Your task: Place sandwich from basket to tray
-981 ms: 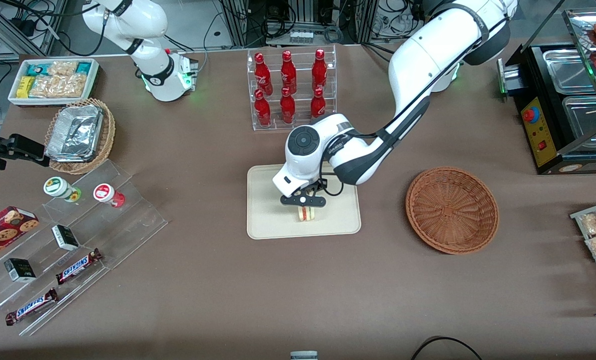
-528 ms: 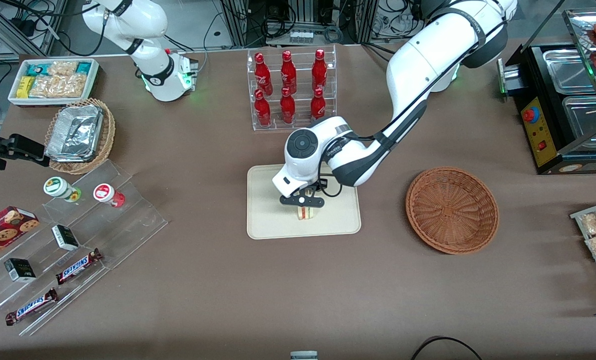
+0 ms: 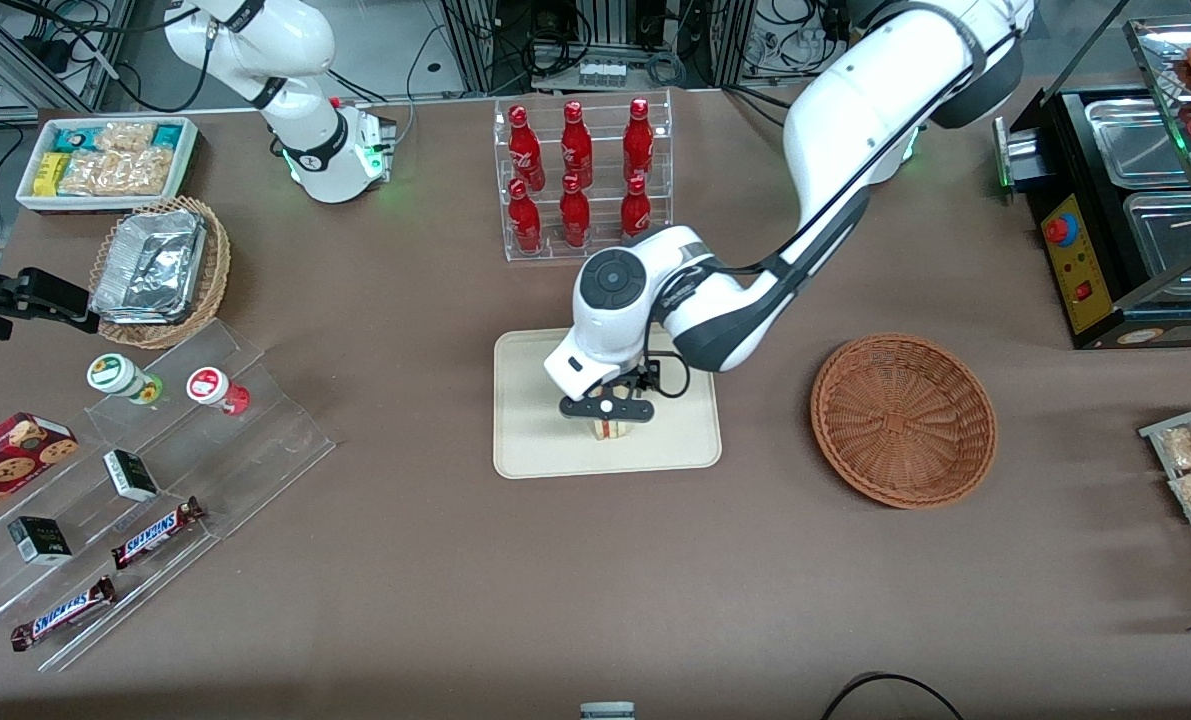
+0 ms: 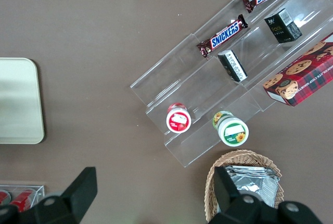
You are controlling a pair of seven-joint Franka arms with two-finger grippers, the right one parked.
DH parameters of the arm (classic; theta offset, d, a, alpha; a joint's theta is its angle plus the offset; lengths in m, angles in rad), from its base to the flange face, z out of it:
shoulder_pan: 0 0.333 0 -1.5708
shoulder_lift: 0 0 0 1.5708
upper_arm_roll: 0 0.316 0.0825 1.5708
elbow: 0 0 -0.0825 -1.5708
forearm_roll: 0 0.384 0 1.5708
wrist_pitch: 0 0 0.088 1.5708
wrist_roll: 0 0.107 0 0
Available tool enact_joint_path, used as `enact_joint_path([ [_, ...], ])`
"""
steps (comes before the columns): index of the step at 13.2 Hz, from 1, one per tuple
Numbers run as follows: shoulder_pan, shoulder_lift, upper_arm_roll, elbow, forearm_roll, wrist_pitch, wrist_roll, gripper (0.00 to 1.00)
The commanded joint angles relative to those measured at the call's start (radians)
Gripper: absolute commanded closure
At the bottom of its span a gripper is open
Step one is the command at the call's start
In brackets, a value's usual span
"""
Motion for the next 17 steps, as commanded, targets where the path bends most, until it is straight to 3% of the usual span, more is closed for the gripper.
enact_joint_path([
  [1,0.044,-0.102,-0.009,-0.017,-0.041,-0.077,-0.001,0.01],
  [6,0.165,-0.288,-0.009,-0.018,-0.193,-0.248,0.017,0.01],
  [9,0.257,-0.377,-0.007,-0.017,-0.261,-0.346,0.131,0.01],
  [17,0.386,-0.505,-0.003,-0.018,-0.266,-0.444,0.152,0.01],
])
